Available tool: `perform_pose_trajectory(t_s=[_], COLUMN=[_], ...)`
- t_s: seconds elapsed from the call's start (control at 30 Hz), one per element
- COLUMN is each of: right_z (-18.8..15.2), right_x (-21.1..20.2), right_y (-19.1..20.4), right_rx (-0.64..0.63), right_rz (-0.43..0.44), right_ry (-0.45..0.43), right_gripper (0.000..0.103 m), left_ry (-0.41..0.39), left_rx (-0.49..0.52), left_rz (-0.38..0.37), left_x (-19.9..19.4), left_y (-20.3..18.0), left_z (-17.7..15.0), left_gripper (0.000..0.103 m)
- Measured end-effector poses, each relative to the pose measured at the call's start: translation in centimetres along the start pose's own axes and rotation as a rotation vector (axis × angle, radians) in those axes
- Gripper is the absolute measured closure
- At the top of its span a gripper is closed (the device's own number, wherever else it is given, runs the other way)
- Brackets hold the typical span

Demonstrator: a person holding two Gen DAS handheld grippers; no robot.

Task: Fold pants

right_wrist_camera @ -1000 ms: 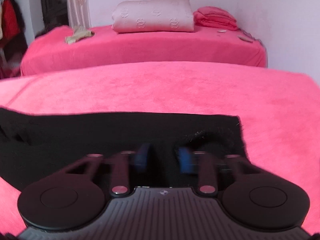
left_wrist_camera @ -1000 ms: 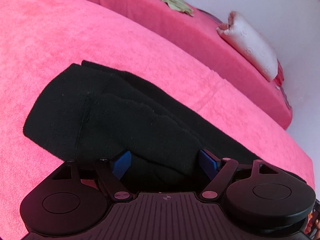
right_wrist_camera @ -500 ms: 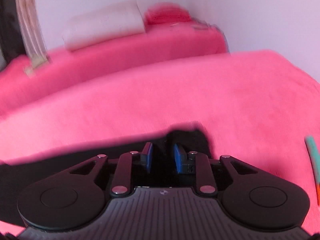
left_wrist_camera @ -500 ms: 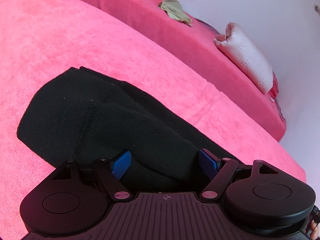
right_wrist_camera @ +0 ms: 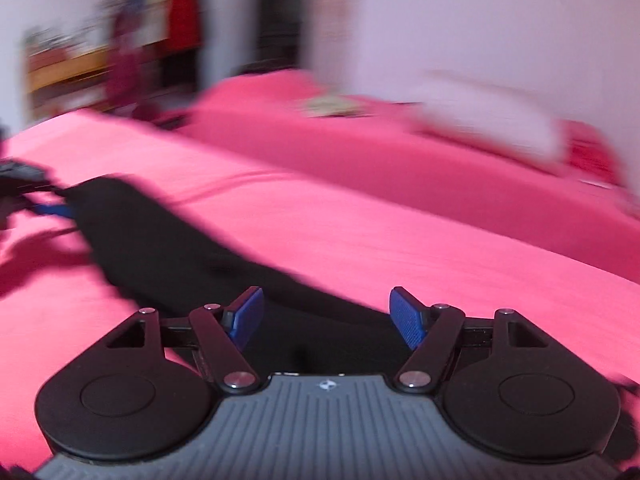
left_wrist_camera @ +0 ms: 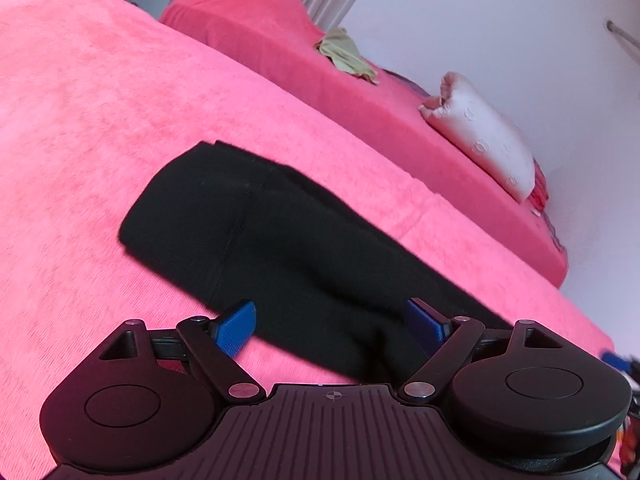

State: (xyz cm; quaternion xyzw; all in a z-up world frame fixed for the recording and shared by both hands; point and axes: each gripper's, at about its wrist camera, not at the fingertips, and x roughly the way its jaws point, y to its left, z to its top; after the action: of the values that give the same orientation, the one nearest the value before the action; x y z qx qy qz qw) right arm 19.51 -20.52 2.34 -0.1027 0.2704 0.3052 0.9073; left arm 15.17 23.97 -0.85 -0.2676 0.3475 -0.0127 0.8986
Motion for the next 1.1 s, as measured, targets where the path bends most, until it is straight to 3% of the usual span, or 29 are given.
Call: perform_pose_trajectory(t_s=[0.07, 0.17, 0.27, 0.4, 0.43, 0.47, 0.5, 0.57, 0.73, 0.83, 0.93, 1.0, 1.03, 1.07, 1.1], right_z=[1.3, 2.5, 3.8, 4.5, 4.6, 4.2, 4.1, 3.7, 4.0, 5.3, 7.5, 7.6, 7.0, 6.4, 5.7], right_x=[2.7, 6.2, 9.6, 12.8, 13.5, 13.6, 13.7, 12.5, 8.6, 8.0, 8.4, 9.9, 11.5, 13.3, 14.8], right_y=[2.4, 5.7, 5.4, 4.5, 4.2, 4.1, 4.7, 6.0, 8.3, 7.9, 7.2, 7.1, 7.0, 7.0, 6.9], right_rx=[-0.044, -0.149, -0.056, 0.082, 0.121, 0.149, 0.153, 0.089, -0.032, -0.048, -0.048, -0.12, -0.133, -0.152, -0.189], right_rz=[0.096, 0.135, 0.246, 0.267, 0.279, 0.291, 0.304, 0.305, 0.298, 0.24, 0.195, 0.147, 0.106, 0.032, -0.051], right_ry=[0.028, 0.081, 0.144, 0.197, 0.216, 0.234, 0.246, 0.233, 0.169, 0.116, 0.037, -0.001, 0.034, 0.107, 0.171], right_gripper=[0.029, 0.029, 0.029, 0.032, 0.039, 0.055, 0.065, 0.083, 0.09, 0.092, 0.092, 0.089, 0.073, 0.044, 0.035], left_ry=[-0.018, -0.023, -0.023, -0.035, -0.04, -0.042, -0.042, -0.045, -0.047, -0.047, -0.047, -0.046, -0.044, -0.044, -0.044], left_rx=[0.006, 0.006, -0.012, -0.05, -0.058, -0.067, -0.079, -0.098, -0.095, -0.081, -0.079, -0.079, -0.078, -0.076, -0.073], left_rz=[-0.007, -0.02, 0.001, -0.027, -0.024, -0.022, -0.033, -0.048, -0.047, -0.038, -0.037, -0.037, -0.036, -0.034, -0.032], left_x=[-0.7, -0.8, -0.2, -0.3, -0.4, -0.4, -0.5, -0.5, -0.6, -0.6, -0.6, -0.5, -0.5, -0.5, -0.5], left_y=[0.2, 0.8, 1.7, 2.7, 2.9, 3.2, 3.5, 3.8, 3.8, 3.4, 3.4, 3.4, 3.4, 3.3, 3.3], left_z=[-0.5, -1.0, -1.4, -1.3, -1.3, -1.3, -1.4, -1.3, -1.4, -1.5, -1.5, -1.5, -1.4, -1.5, -1.5], left_gripper=[0.0, 0.0, 0.0, 0.0, 0.0, 0.0, 0.0, 0.0, 0.0, 0.0, 0.0, 0.0, 0.0, 0.0, 0.0])
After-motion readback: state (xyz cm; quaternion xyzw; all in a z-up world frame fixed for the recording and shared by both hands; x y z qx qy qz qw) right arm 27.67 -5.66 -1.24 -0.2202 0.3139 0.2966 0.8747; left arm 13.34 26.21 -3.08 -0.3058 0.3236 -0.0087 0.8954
